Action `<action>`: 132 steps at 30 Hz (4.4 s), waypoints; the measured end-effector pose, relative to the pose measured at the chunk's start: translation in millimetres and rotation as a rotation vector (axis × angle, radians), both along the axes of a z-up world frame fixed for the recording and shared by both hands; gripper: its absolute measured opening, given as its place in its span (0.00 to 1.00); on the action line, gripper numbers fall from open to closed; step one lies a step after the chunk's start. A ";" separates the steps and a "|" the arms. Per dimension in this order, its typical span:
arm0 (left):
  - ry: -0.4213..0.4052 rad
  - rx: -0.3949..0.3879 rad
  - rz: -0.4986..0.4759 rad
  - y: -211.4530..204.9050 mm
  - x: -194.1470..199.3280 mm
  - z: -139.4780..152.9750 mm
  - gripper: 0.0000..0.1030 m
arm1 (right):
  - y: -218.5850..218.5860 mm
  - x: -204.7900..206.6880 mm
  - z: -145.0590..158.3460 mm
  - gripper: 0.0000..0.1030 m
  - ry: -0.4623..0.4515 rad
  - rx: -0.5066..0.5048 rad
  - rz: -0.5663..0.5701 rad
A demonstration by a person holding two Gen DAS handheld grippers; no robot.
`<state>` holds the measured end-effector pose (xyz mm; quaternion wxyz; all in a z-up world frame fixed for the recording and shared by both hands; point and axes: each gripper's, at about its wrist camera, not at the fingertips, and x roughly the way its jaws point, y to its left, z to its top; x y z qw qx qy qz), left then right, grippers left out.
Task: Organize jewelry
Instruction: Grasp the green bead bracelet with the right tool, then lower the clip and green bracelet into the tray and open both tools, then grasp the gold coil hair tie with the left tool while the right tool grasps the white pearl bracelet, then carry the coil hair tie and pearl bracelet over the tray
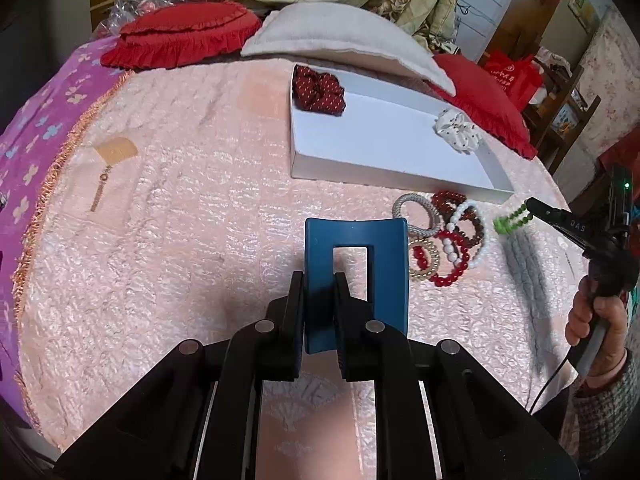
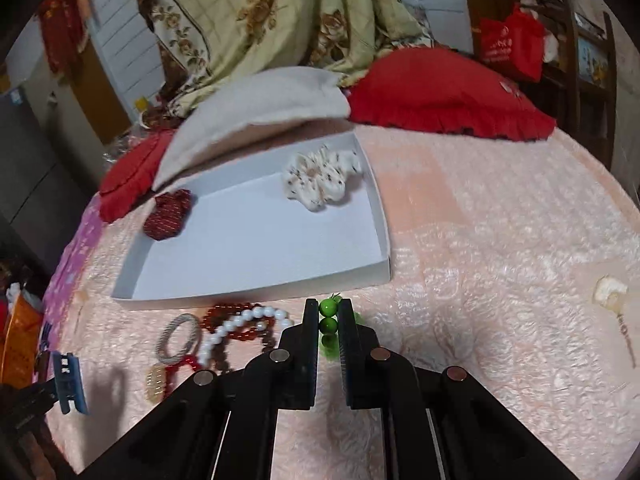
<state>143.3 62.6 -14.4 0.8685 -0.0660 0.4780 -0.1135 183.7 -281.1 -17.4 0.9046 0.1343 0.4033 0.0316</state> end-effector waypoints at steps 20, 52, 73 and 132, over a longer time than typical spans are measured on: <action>-0.028 0.074 -0.081 -41.4 93.5 39.8 0.11 | 43.3 49.4 76.9 0.08 -0.065 -0.080 0.150; 0.073 -0.038 -0.083 -85.9 262.1 -2.2 0.29 | 48.1 193.6 36.8 0.47 0.017 -0.179 0.111; 0.117 0.002 -0.091 -63.7 65.3 -31.4 0.29 | 40.5 -10.6 -19.5 0.46 0.100 -0.039 0.164; -0.062 0.022 -0.037 -41.5 -18.3 17.7 0.08 | 45.2 -73.5 47.4 0.08 -0.120 -0.030 0.106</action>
